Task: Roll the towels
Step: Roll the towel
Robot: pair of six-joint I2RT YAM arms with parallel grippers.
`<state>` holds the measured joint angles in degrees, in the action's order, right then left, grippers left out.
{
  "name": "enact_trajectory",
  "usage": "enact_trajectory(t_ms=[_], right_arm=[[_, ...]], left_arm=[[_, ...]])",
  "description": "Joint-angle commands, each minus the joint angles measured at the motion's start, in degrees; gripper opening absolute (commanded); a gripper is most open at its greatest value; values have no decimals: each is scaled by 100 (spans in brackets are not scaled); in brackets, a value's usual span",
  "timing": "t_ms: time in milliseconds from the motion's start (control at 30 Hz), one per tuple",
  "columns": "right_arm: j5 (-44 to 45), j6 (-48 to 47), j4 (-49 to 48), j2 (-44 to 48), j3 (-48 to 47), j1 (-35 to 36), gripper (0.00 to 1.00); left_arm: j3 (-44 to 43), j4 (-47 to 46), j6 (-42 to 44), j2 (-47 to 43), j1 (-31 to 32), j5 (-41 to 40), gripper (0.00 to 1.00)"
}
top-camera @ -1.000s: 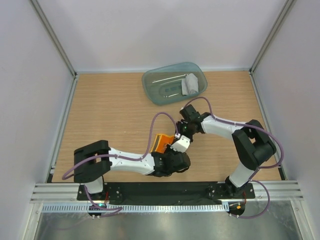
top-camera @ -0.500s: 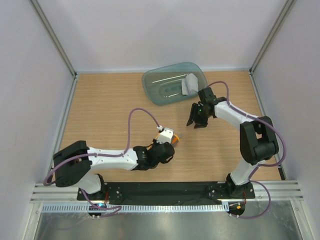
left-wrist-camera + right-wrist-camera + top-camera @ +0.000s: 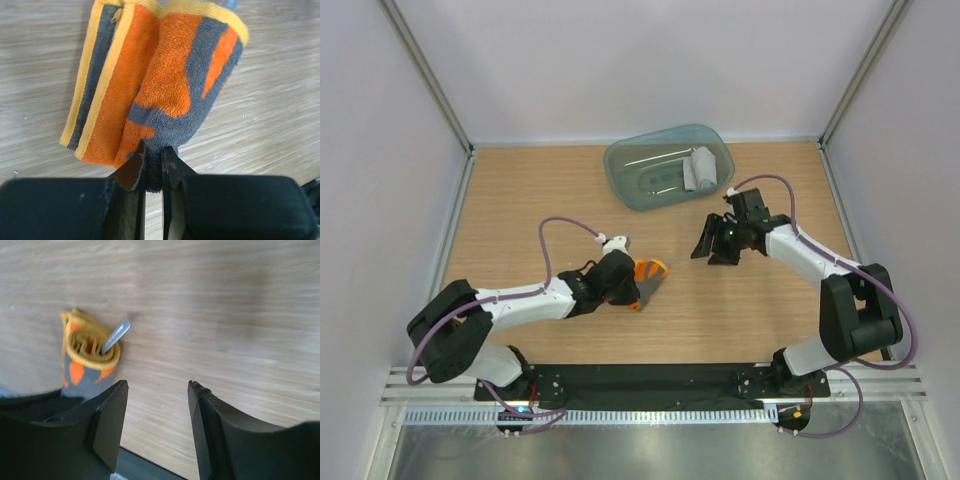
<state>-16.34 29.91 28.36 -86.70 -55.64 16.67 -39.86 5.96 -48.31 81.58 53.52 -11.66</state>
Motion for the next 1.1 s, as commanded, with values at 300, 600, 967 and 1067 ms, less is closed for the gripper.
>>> enact_trajectory(t_ms=[300,600,967,1067], right_arm=[[-1741,849,-2800,672,1643,381,67],[-1574,1263,-4707,-821,1574,1128,69],[-1267,1359,-5182,-1806,1222,1620,53],[-1196,1377,-5157,-1842,1178,1673,39]], left_arm=[[470,-736,-1206,446,-1378,2299,0],[558,-701,-1206,894,-2161,3169,1],[874,-1509,-1426,1483,-2706,4338,3],[875,-1362,-1348,1422,-2759,4304,5]])
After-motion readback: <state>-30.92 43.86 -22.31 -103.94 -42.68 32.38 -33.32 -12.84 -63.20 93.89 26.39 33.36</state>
